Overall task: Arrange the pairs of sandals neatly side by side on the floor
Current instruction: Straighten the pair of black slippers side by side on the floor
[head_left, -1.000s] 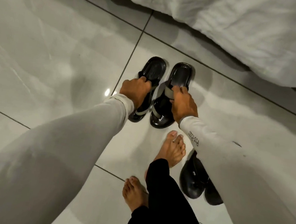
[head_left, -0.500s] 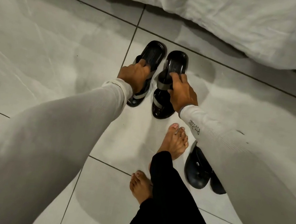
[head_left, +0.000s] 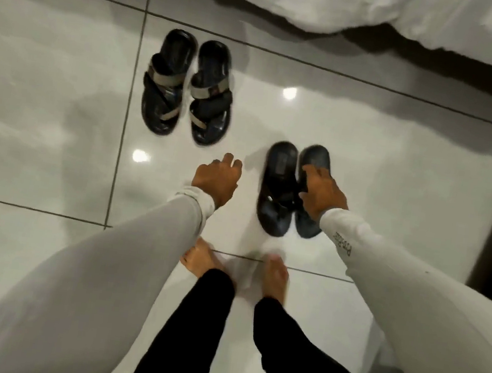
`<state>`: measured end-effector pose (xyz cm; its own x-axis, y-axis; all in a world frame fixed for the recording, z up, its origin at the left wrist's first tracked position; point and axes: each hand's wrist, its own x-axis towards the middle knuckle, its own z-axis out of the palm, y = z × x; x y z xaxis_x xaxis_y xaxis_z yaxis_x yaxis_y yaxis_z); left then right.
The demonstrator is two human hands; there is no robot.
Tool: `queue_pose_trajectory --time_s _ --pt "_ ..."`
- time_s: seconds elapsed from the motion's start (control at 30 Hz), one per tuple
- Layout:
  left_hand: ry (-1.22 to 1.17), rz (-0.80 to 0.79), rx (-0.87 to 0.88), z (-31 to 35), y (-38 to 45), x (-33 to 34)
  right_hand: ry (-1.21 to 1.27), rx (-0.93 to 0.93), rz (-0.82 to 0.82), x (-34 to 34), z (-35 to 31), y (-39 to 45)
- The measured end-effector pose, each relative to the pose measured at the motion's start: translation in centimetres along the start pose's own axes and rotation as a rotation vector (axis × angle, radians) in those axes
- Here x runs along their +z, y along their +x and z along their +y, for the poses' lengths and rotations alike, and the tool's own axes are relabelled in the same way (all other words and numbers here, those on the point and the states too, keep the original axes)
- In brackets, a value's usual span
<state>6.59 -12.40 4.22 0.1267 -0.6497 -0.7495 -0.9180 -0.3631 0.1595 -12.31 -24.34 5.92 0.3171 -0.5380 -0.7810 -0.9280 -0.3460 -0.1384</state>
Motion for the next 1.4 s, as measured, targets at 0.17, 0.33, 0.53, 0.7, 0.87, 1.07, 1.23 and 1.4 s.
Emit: queue_pose_trajectory --time_s 0.17,0.33,0.53,0.7,0.87,1.07,1.23,1.4 --pt "-0.114 -0.009 0.073 7.0 -0.9 3.6 -0.029 0.008 -0.075 2.0 4.9 -2.7" --pt "-0.147 -0.058 0.110 11.0 2.2 8.4 -0.066 -0.113 -0.101 5.1 8.3 0.6" --pt "-0.247 -0.087 0.009 15.6 8.4 13.1 -0.219 -0.204 -0.156 8.8 13.4 5.2" --pt "-0.143 -0.070 -0.070 16.7 11.1 13.8 -0.224 -0.302 -0.135 10.4 15.7 7.3" --pt "-0.068 -0.014 0.008 17.2 11.5 13.1 -0.265 -0.258 -0.086 10.4 17.0 8.9" --pt "0.000 0.018 0.029 20.9 13.1 10.1 -0.208 -0.181 0.016 7.5 20.0 9.4" --pt "0.035 0.029 0.032 25.5 16.0 7.2 -0.181 -0.140 0.033 3.6 24.6 10.2" --pt "0.063 0.069 0.068 30.7 19.8 4.9 -0.134 -0.106 0.047 0.5 29.8 11.2"
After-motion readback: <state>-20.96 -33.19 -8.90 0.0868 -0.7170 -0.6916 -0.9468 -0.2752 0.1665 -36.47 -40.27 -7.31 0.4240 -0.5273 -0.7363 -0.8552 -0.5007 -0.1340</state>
